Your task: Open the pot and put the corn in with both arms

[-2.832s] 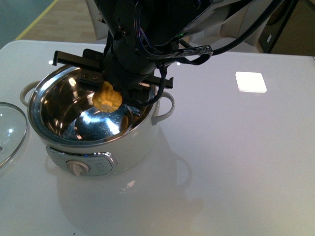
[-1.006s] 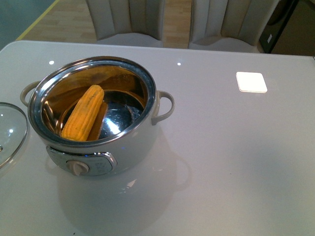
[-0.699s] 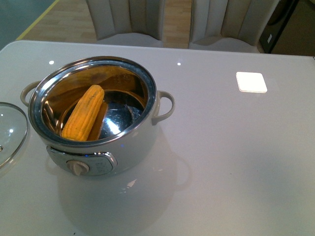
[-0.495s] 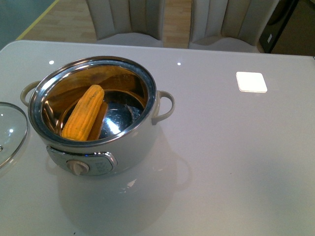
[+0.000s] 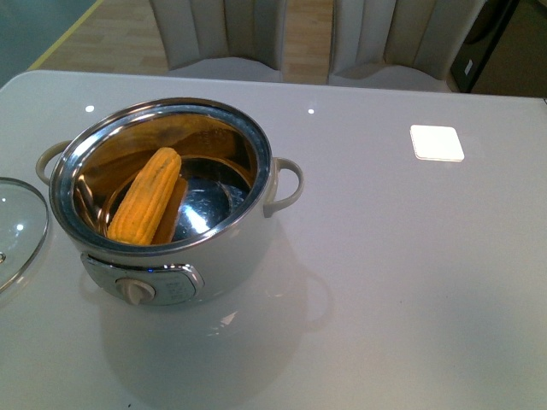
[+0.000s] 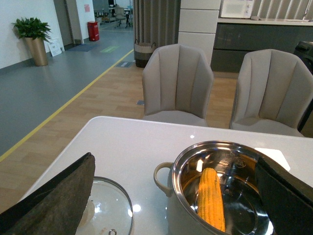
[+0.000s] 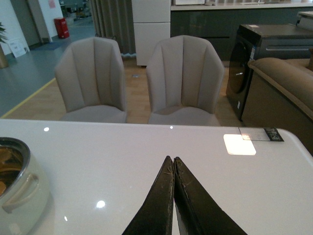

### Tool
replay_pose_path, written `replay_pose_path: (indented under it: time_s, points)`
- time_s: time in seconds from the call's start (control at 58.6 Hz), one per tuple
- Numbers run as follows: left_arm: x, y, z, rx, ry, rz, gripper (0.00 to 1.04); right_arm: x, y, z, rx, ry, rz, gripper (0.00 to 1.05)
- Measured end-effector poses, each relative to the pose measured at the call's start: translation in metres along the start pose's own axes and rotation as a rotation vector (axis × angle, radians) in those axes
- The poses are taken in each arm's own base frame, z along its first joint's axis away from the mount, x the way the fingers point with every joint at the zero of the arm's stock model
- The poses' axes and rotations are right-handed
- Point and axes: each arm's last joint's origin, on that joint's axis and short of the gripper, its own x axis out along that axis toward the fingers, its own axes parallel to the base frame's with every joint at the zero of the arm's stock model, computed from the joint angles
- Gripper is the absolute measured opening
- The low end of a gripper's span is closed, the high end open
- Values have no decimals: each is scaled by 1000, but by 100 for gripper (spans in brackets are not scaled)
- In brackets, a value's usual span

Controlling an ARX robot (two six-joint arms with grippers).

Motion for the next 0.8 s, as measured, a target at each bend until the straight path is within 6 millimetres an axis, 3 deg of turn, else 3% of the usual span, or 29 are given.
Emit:
replay_pose_path:
  time_s: [0.273, 0.614, 0.802]
  points:
    - [0, 0, 0, 0, 0, 0, 98, -12, 0, -3, 0, 10, 0, 2]
    - [0, 0, 0, 0, 0, 0, 98, -13, 0, -3, 0, 5, 0, 2]
    - [0, 0, 0, 0, 0, 0, 98, -13, 0, -3, -1, 5, 0, 35]
